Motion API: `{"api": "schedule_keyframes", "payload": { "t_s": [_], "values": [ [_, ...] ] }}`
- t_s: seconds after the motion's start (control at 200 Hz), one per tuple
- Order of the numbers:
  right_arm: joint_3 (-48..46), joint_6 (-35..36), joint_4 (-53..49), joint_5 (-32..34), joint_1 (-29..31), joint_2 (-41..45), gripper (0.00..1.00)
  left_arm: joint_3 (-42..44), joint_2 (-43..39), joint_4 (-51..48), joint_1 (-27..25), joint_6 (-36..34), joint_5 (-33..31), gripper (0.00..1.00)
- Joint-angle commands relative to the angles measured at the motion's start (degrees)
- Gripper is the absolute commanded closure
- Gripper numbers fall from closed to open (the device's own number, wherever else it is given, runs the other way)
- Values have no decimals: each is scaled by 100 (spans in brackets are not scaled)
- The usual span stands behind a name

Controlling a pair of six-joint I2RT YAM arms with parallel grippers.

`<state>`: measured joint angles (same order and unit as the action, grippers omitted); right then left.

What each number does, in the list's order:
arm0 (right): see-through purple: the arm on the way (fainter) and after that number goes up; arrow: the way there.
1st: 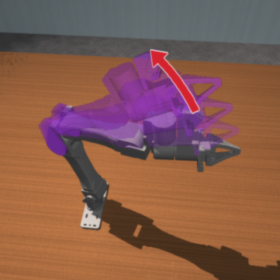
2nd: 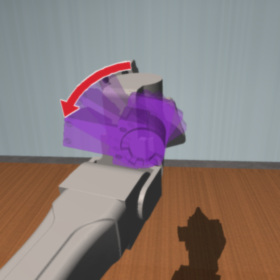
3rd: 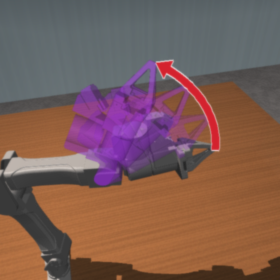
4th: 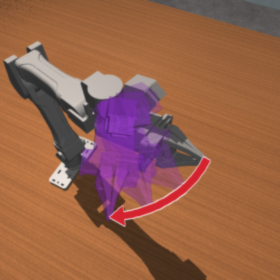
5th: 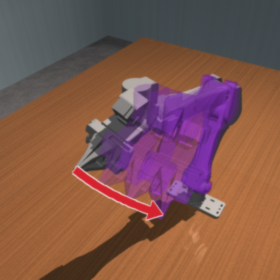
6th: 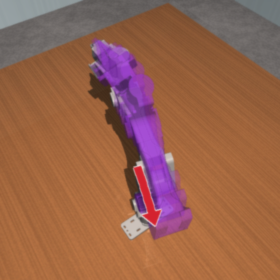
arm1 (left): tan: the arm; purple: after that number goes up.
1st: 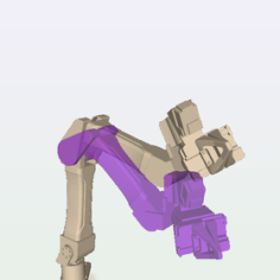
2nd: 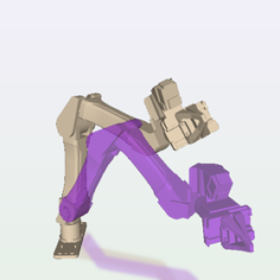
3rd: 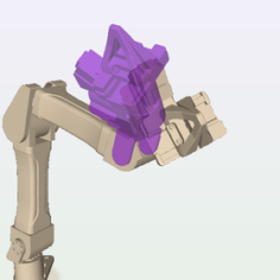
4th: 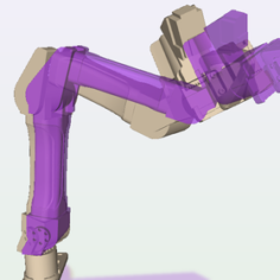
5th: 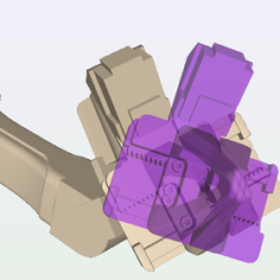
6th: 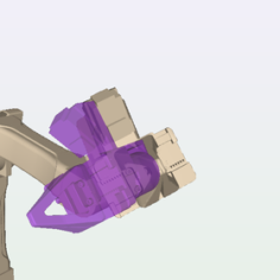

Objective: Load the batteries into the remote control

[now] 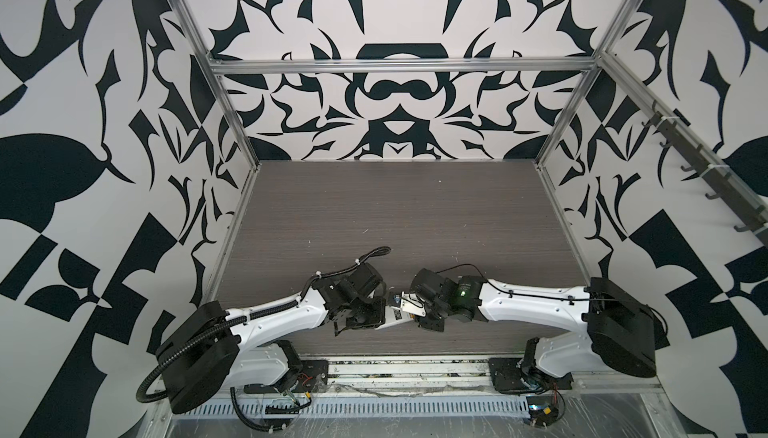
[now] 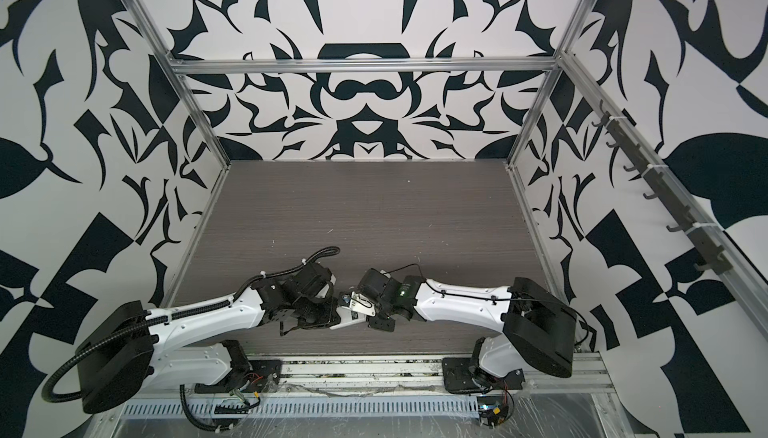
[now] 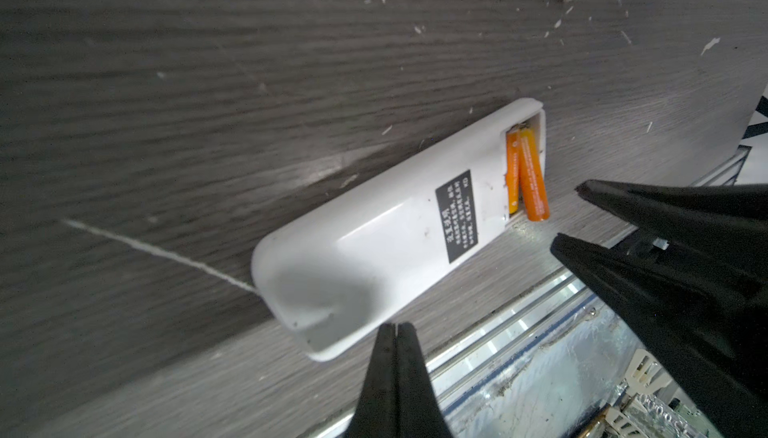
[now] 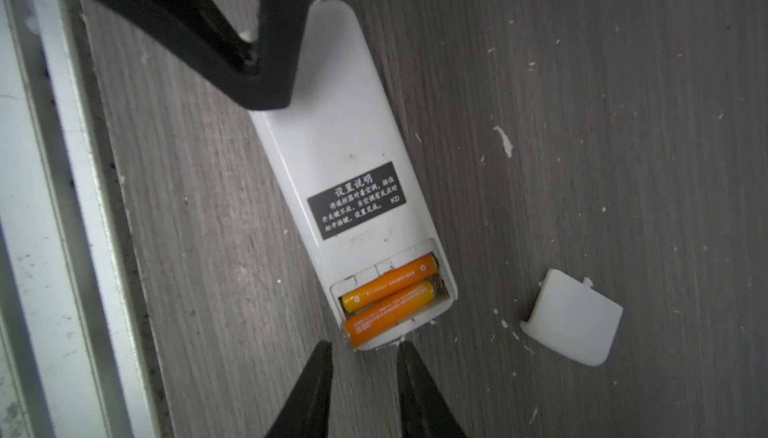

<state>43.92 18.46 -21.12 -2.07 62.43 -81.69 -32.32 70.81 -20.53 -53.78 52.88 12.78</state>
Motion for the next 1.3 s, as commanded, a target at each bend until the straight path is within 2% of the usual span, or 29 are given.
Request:
{"api": "schedule_keyframes", "payload": {
  "t_s": [0.0, 0.625, 0.79, 1.295],
  "values": [
    [236, 70, 82, 49, -30, -40, 70, 76, 63, 36, 74, -55, 56, 100],
    [388, 54, -18, 55, -231, -408, 81, 180, 179, 111, 207, -175, 111, 100],
    [396, 18, -58, 75, -254, -431, 83, 174, 575, 66, 228, -256, 86, 100],
    [433, -18, -67, 154, -328, -510, 91, 139, 1074, -313, 228, -477, -324, 100]
  ]
}}
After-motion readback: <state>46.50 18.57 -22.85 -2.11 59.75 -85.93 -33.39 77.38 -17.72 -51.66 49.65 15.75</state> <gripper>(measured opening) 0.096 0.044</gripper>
